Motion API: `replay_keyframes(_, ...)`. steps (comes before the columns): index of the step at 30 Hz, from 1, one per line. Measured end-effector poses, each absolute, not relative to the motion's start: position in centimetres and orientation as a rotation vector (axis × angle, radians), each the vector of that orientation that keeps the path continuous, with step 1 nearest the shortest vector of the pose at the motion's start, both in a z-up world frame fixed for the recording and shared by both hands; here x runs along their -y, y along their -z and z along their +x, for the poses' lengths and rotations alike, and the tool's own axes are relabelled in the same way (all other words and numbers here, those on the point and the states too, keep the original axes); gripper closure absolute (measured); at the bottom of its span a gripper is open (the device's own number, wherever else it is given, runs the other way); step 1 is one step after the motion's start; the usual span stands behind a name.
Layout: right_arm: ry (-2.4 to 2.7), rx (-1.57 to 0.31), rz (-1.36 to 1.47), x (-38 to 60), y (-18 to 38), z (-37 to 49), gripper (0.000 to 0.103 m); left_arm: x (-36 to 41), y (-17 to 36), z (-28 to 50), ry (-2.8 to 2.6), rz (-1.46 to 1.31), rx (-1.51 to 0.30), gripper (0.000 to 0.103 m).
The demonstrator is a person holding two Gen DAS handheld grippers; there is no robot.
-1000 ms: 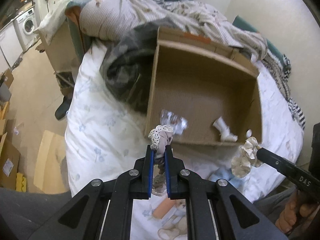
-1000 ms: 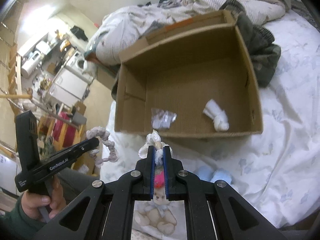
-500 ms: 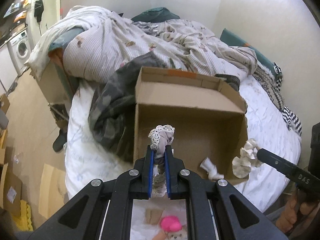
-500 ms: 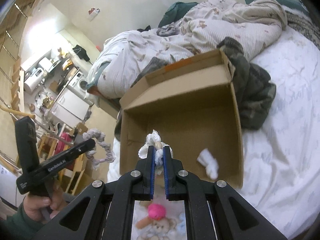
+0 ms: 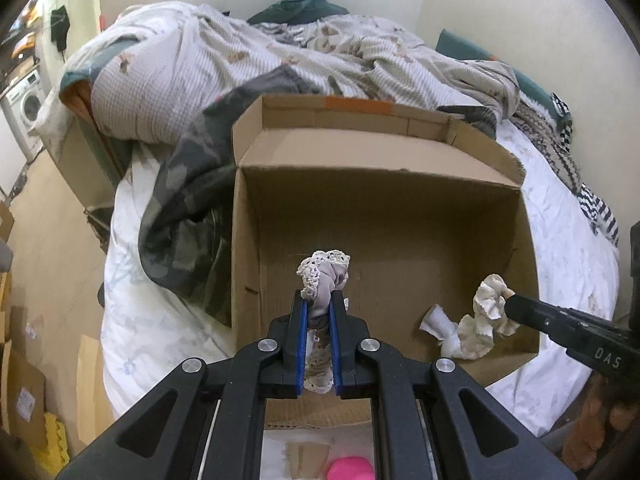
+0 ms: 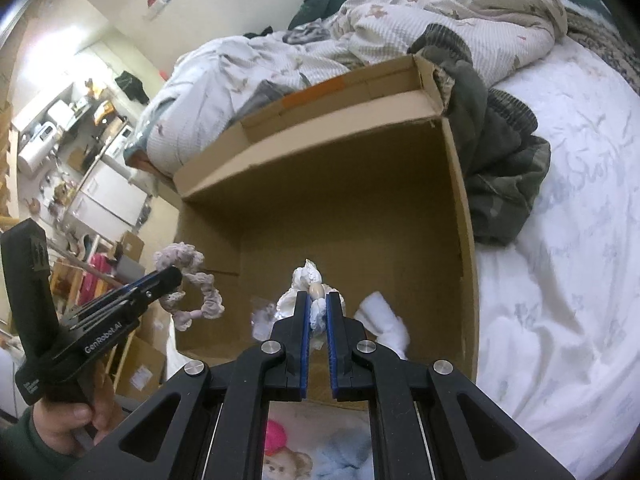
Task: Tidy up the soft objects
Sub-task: 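Carry the lace scrunchie with the left tool while the right tool carries its scrunchie to the box, then open the left tool dropping the scrunchie while the right tool releases its scrunchie in the box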
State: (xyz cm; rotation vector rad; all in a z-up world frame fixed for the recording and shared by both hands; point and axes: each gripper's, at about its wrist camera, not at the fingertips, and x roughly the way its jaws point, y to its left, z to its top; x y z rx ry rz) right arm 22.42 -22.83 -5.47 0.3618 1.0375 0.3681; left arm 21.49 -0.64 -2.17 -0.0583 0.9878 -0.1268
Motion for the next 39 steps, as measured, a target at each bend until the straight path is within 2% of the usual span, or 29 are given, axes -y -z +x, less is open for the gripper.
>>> replay_keyframes(19,-0.357,-1.122,0.293,21.4,7.7,22.7,0.094,1.0,4.4,21.8,0.101,-0.057,-1.053,0.091)
replay_keyframes(25,-0.347,-1.128,0.289,21.5,7.8,22.7,0.094,1.1,4.6,21.7,0.094,-0.055,-1.068,0.076)
replay_keyframes(27,-0.347,-1.13,0.291,21.4,7.8,22.8,0.094,1.1,4.5,21.7,0.091,-0.055,-1.063,0.059)
replay_keyframes(29,-0.345,-1.13,0.292,21.5,7.9,22.8,0.094,1.1,4.3,21.5,0.083,-0.055,-1.048,0.049)
replay_keyframes(35,-0.358,-1.126,0.307,21.5,7.8,22.9,0.093,1.2,4.0,21.4,0.073,-0.037,-1.034,0.048)
replay_keyframes(36,-0.356,-1.124,0.31,21.6,7.8,23.0,0.092,1.2,4.0,21.4,0.072,-0.038,-1.035,0.048)
replay_keyframes(37,-0.354,-1.121,0.317,21.6,7.7,23.0,0.086,1.2,4.0,21.4,0.07,-0.039,-1.037,0.048)
replay_keyframes(39,-0.354,-1.114,0.33,21.8,7.6,23.0,0.061,1.2,4.0,21.5,0.067,-0.038,-1.039,0.048)
